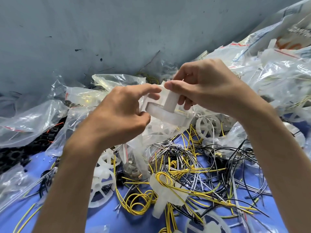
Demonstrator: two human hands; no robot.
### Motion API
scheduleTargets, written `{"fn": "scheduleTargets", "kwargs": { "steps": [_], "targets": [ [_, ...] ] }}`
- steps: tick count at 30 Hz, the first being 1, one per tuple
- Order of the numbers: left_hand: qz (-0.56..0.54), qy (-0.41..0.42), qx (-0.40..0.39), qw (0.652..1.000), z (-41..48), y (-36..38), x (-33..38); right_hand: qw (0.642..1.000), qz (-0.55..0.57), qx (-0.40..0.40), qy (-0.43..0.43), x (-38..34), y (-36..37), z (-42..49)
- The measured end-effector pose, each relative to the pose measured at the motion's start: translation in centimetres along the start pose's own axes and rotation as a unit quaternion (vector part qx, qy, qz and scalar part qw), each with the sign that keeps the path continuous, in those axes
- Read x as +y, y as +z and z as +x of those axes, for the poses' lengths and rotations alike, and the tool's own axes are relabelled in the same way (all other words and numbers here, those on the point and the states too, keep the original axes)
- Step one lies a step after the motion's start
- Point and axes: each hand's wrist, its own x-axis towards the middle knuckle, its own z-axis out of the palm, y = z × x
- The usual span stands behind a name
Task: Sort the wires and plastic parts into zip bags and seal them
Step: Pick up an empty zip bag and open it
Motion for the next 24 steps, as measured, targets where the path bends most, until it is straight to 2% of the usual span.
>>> {"fn": "scheduleTargets", "kwargs": {
  "steps": [4,8,10,13,15,19,24],
  "targets": [
    [-0.015,-0.008,0.012,1.000,-0.1,-0.3,-0.1,0.995,-0.093,0.023,-0.024,-0.2,0.2,-0.1],
    [-0.036,-0.034,0.043,0.998,0.1,-0.2,0.0,0.993,-0.111,0.034,-0.033,-0.3,0.6,-0.1],
    [-0.048,-0.045,0.069,0.995,0.2,0.0,0.1,0.995,-0.086,-0.008,-0.049,-0.6,1.1,-0.2],
    [-0.073,-0.065,0.097,0.990,0.3,-0.1,0.0,0.987,-0.041,-0.134,-0.079,-1.2,2.0,-0.5],
    [-0.097,-0.084,0.113,0.985,0.4,-0.3,-0.4,0.978,-0.049,-0.169,-0.115,-1.3,2.5,-0.6],
    [-0.073,-0.112,0.152,0.979,0.4,-0.5,-1.3,0.985,-0.041,-0.113,-0.126,-1.2,2.3,-0.5],
    [-0.062,-0.141,0.218,0.964,0.3,-1.3,-2.6,0.997,-0.028,-0.004,-0.078,-0.3,1.9,0.1]
  ]
}}
